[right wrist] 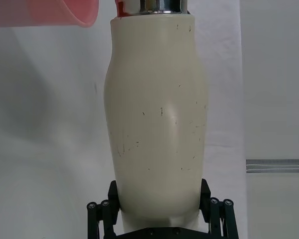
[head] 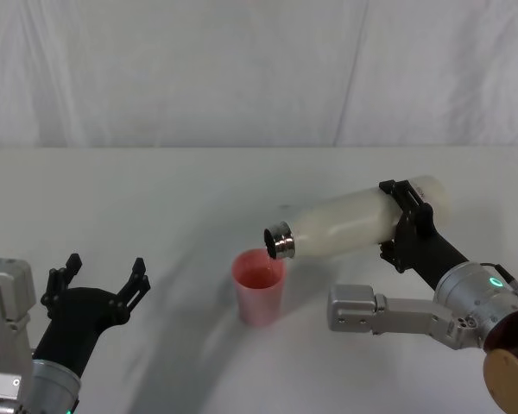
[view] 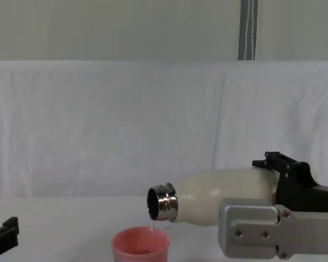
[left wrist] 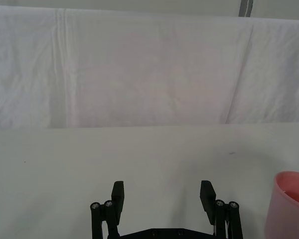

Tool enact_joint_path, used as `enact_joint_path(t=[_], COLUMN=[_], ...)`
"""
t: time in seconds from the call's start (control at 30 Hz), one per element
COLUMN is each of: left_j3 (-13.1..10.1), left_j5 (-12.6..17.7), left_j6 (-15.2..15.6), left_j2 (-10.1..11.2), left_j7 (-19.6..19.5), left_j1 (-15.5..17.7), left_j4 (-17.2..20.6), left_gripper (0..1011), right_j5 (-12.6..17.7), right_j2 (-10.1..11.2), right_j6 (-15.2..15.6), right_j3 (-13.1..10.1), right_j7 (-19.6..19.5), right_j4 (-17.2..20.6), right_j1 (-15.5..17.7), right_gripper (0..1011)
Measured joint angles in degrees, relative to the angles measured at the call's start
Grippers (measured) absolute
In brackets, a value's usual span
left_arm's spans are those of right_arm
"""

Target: Grasp the thermos with one hand and pour water into the cup lid.

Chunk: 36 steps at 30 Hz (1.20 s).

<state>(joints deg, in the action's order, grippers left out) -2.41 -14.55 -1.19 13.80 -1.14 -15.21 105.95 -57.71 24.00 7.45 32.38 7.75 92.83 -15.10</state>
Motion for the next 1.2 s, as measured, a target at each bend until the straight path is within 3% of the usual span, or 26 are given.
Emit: enact_joint_path(t=[1.2], left_j3=[0.0], left_j5=[0.0], left_j6=[0.0], left_j2=[0.0], left_j7=[0.0], left_j1=[0.0], left_j4=[0.0], left_gripper=[1001], right_j5=[0.12], right_j2=[0.09], right_j6=[-0.24], right_j3=[0.21], right_j7=[0.08], right_j4=[-0.36], right_j1=[-0.25], right_gripper=[948])
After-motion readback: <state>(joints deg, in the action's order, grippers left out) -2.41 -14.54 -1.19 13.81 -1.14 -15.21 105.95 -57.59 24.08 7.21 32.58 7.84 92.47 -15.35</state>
